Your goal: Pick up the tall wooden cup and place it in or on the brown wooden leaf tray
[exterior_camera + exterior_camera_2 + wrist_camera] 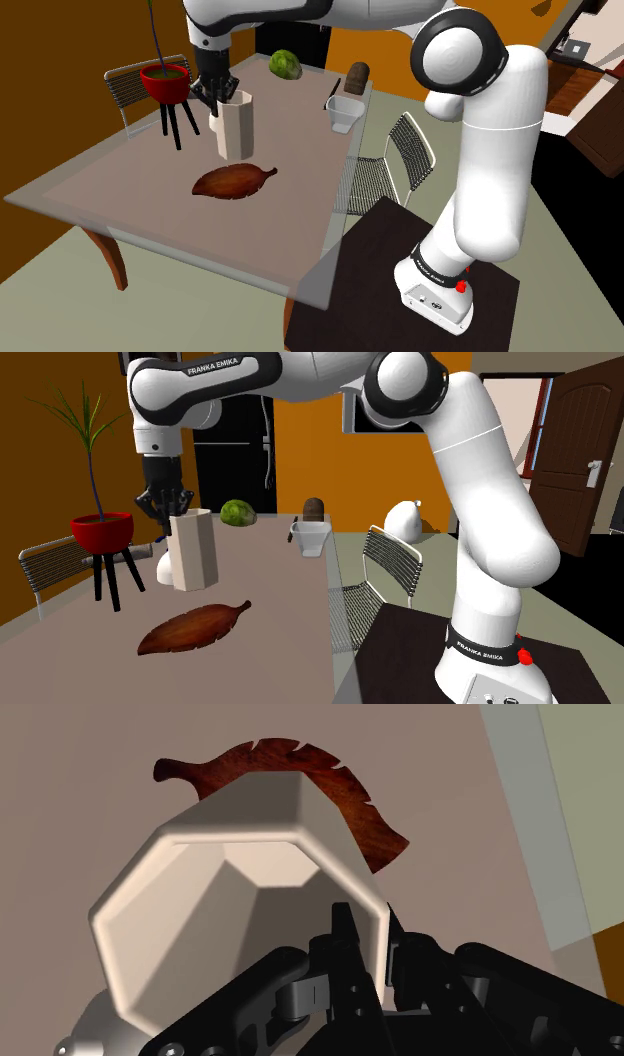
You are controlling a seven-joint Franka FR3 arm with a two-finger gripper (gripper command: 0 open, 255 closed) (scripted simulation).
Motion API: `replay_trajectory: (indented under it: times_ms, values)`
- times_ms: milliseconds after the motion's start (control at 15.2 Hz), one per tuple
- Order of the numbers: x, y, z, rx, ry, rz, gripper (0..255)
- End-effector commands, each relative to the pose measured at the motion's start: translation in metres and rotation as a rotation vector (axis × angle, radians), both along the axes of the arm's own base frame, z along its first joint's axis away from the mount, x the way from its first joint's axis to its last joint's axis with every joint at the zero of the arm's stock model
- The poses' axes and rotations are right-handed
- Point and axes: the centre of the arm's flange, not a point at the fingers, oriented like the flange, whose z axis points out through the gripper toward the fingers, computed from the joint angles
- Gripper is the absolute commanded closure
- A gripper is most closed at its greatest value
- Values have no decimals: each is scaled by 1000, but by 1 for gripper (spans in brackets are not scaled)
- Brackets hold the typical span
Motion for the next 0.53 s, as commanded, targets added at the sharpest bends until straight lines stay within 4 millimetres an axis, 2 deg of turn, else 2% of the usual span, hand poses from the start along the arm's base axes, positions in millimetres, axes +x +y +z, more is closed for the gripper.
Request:
replay_trajectory:
  times_ms: [0, 462]
  values:
    - [0, 0, -11, 0, -1, 0, 255]
    - [0, 0, -47, 0, -1, 0, 255]
